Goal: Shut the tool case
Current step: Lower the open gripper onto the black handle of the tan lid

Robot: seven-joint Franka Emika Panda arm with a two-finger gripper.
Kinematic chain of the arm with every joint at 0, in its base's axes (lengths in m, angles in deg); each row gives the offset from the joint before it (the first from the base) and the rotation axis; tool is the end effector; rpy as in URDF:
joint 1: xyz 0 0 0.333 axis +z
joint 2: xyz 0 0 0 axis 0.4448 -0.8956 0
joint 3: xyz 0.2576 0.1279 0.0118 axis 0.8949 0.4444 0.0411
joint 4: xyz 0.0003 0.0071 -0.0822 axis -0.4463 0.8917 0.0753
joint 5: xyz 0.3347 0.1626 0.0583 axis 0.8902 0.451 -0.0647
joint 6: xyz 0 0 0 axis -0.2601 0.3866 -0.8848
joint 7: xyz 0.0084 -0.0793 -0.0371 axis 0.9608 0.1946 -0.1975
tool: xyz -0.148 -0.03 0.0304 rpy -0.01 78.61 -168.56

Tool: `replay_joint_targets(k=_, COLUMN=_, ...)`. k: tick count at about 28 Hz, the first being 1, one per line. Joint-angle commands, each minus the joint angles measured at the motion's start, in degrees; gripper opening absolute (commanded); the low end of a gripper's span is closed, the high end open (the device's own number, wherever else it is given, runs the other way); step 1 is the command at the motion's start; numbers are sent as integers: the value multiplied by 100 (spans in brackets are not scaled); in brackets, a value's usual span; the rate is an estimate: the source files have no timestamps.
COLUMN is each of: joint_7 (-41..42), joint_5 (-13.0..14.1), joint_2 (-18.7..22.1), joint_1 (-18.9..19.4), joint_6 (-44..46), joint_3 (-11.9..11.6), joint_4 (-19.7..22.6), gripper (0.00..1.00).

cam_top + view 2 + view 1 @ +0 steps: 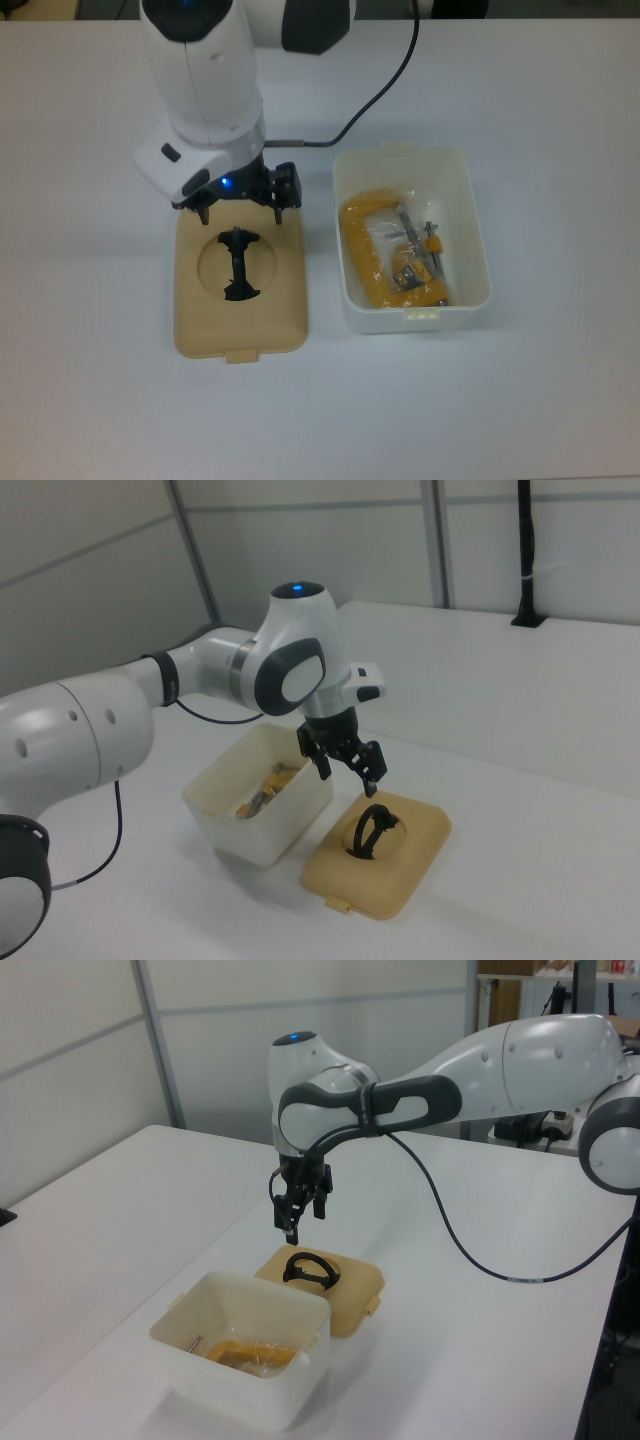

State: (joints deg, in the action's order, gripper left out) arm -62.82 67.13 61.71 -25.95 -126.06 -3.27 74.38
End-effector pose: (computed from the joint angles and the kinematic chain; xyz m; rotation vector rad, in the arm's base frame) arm 0.6706 0.0167 0.3813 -3.1262 -0.0810 -0.0703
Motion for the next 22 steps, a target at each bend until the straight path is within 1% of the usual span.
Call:
replay_joint_targets(k=1, joint_7=-298, joint_5=-184, joint_2=-166, joint_1=77, joint_6=-344, joint_3=-70, joint_4=84, gripper=100)
replay_joint_targets(k=6, joint_7=-369, joint_5=-272, joint_2=-289, joint_1=86, joint_6=-441, joint_3=-70, joint_4=84, gripper=100)
replay_joint_targets(k=16, joint_7=-361, joint_5=-281, joint_2=-456, joint_1=77, joint_6=-538, joint_3=-88, joint_4=102, gripper=100)
replay_joint_targets(k=19, joint_7=-369, joint_5=-360, joint_2=-527, joint_1=77, joint_6=-547, joint_3=-88, joint_4=102, gripper=97)
replay_joint_targets(k=22, joint_7=-369, joint_5=-369, joint_2=-544, joint_1=77, joint_6=-547, joint_3=-88, joint_4=102, gripper=96)
